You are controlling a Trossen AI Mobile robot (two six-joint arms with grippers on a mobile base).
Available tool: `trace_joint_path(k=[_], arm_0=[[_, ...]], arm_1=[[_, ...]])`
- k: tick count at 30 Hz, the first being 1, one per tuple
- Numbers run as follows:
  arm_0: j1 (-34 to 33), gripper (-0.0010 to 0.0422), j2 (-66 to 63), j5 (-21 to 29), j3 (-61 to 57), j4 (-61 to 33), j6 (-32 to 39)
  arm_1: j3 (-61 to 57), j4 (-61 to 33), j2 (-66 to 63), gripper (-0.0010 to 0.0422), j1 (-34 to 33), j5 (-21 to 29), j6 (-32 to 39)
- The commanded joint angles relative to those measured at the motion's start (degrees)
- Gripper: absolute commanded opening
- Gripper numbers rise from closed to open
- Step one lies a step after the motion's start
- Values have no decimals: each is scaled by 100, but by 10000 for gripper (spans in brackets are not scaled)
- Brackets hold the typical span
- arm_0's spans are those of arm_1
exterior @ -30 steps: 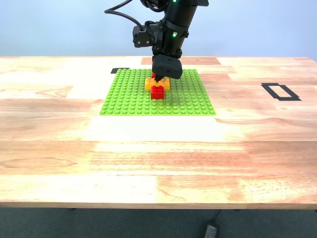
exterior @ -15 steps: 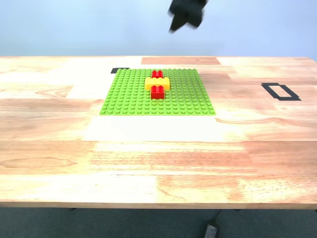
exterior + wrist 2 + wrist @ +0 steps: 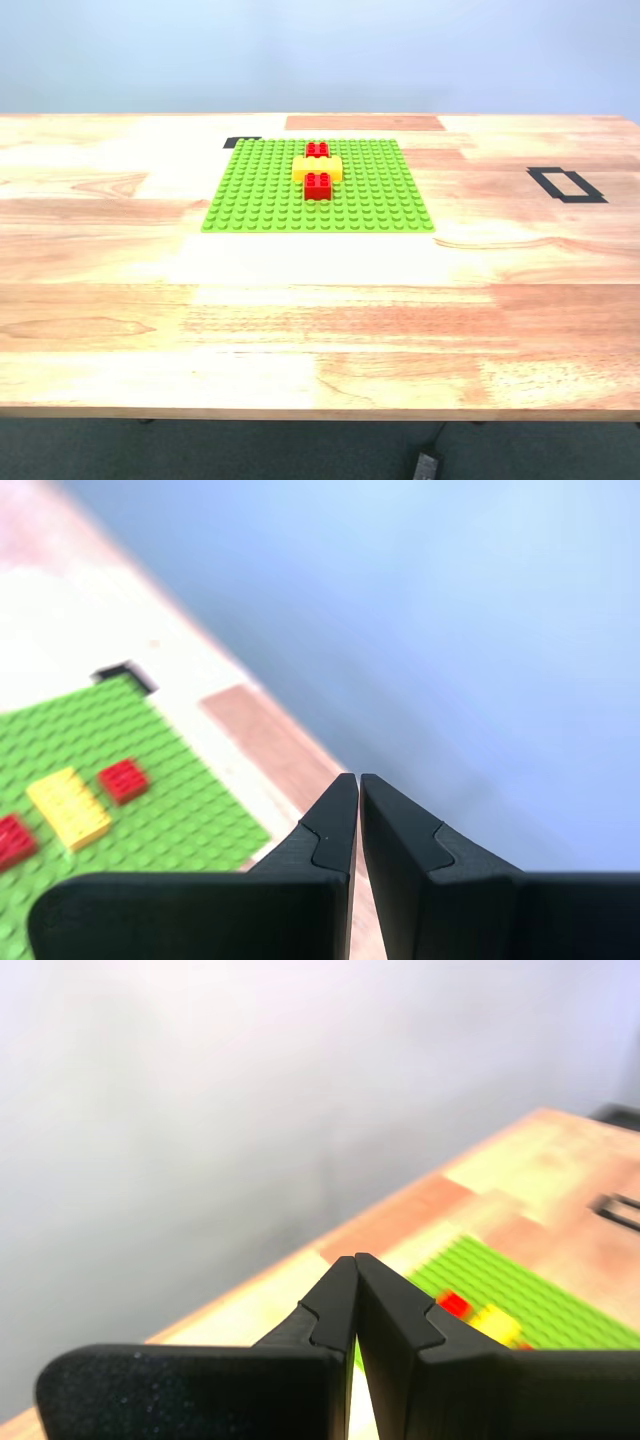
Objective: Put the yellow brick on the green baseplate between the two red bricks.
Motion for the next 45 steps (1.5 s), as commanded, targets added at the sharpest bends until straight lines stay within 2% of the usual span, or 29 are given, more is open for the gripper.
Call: trace_joint_path(k=[1, 5, 9, 13, 16, 19, 22, 31, 38, 45], arm_0=[[0, 0, -356, -516, -601, 780, -271], [0, 0, -833, -944, -1453, 1812, -741], [0, 0, -1274, -1484, -2227, 2389, -927], [-2, 0, -1558, -1851, -2839, 2736, -1075], [0, 0, -1770, -1847, -3230, 2892, -1078], [0, 0, -1915, -1932, -3593, 3193, -1075], [0, 0, -2111, -2282, -3926, 3440, -1226], [0, 0, -2669, -2302, -4465, 3416, -1414], [0, 0, -2752, -2350, -4693, 3206, -1534], [0, 0, -2756, -2444, -4699, 3119, -1580]], arm_1=[[-688, 555, -732, 5, -264, 275, 479], [-1679, 1285, -1574, 5, -671, 393, 1174], [-2621, 1945, -2284, 5, -966, 439, 2094], [-3311, 2232, -2769, 5, -1119, 986, 2312], [-3707, 2256, -3095, 5, -1102, 1147, 2579], [-4004, 2321, -3348, 0, -1104, 1145, 2542], [-4299, 2404, -3661, 0, -1106, 1156, 2524], [-5132, 2411, -4732, -1, -1106, 1606, 2691], [-5143, 1353, -5222, -1, -1108, 2046, 2592], [-5143, 1274, -5351, -1, -1115, 2041, 2562]])
